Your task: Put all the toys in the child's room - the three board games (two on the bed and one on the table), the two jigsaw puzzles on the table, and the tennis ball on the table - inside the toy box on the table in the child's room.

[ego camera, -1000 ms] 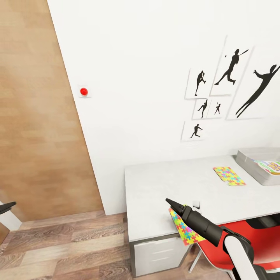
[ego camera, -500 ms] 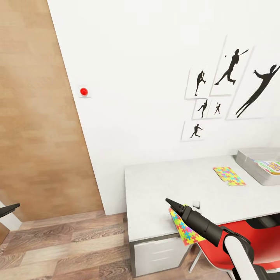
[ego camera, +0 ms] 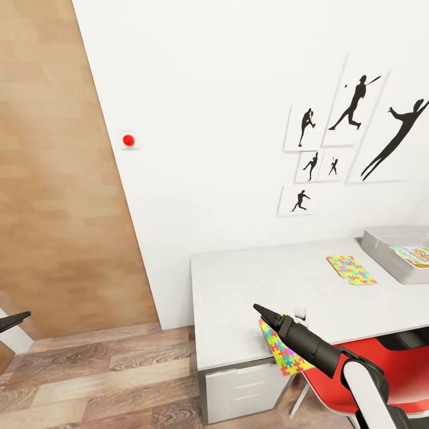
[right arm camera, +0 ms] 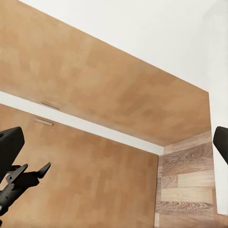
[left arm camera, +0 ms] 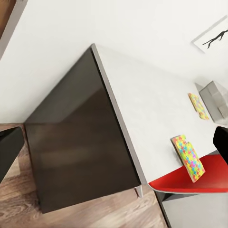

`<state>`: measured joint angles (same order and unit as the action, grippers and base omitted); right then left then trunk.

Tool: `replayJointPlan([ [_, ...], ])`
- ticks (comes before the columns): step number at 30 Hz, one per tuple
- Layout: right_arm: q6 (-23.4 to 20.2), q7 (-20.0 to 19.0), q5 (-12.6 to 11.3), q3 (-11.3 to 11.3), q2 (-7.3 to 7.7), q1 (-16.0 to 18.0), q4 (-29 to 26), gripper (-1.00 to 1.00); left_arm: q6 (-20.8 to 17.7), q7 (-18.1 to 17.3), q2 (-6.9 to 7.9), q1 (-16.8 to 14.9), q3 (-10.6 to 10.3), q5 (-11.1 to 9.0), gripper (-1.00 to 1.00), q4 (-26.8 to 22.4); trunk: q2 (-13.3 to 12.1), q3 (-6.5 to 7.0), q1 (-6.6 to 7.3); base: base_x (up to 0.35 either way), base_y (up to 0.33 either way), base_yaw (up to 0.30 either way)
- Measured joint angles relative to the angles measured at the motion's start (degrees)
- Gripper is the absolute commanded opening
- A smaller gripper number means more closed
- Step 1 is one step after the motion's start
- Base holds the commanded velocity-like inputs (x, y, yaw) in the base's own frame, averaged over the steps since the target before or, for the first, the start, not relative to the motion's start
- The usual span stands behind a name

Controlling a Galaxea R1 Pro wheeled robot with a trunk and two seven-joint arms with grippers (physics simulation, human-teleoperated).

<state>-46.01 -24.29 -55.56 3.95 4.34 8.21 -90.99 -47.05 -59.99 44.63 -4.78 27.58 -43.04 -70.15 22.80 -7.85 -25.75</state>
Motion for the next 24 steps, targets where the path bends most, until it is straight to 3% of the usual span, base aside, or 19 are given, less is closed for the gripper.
replayJointPlan([
  [9,0.0,-0.1,0.0,-0.1,-0.14,0.0,0.0,1.00,0.0,0.0,0.00,0.0,-0.1,0.0,1.00,0.0,0.0,0.21,0.00,0.000,0.000,-0.044],
  [24,0.0,-0.3,0.0,-0.1,-0.16,0.0,-0.1,1.00,0.1,0.1,0.00,0.0,-0.2,0.0,1.00,-0.1,0.0,1.37,0.00,0.000,-0.044,-0.136],
])
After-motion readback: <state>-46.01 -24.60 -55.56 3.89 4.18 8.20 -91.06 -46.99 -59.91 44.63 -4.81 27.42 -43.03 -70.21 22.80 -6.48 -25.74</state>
